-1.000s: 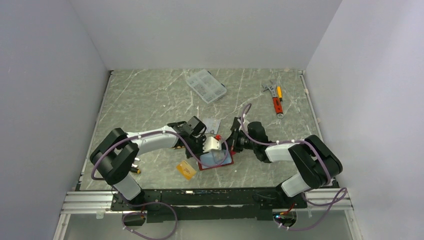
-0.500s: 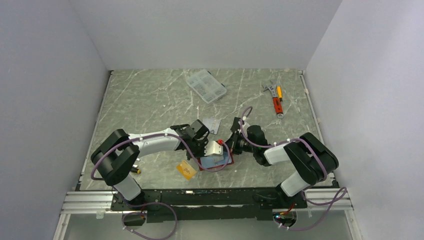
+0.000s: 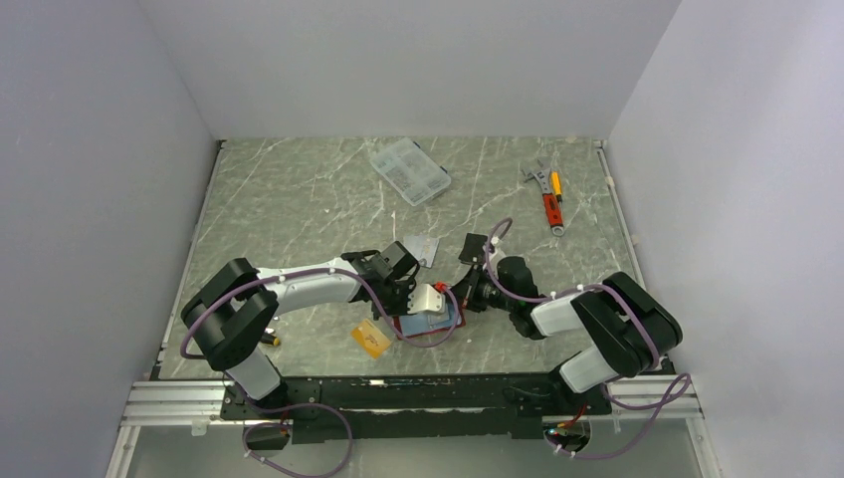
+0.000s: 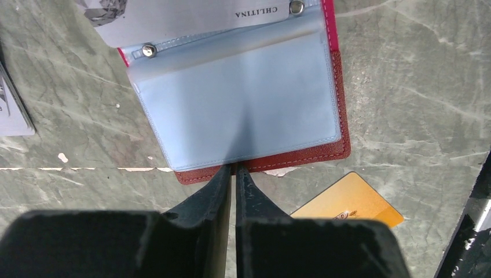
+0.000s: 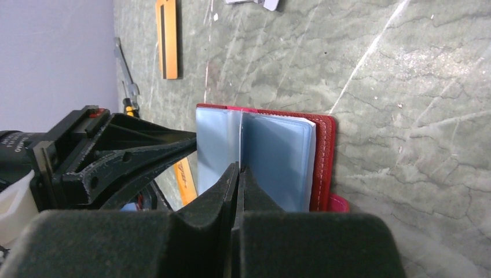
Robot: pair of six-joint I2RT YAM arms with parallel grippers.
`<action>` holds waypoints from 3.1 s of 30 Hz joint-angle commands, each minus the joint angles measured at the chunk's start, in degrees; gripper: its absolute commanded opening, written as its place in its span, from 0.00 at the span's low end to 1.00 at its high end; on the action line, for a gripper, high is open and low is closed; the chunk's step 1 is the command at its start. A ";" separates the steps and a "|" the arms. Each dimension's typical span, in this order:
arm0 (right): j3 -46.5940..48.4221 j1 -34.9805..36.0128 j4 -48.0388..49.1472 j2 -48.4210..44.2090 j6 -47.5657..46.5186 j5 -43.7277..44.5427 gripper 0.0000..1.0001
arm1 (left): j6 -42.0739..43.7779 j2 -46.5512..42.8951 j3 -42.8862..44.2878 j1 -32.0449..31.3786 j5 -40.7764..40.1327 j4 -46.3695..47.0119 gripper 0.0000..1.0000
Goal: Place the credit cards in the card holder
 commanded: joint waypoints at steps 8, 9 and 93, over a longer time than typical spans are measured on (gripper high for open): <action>-1.59 -0.66 10.06 0.43 4.10 -2.26 0.00 | 0.90 1.46 -1.94 -1.26 1.25 -0.61 0.10; -1.53 -0.70 9.61 -0.01 3.92 -2.15 0.00 | 0.88 1.41 -1.91 -1.26 1.24 -0.63 0.10; 0.47 0.35 7.98 10.79 1.60 -10.08 0.00 | 1.57 2.55 0.44 -2.17 0.80 -3.25 0.00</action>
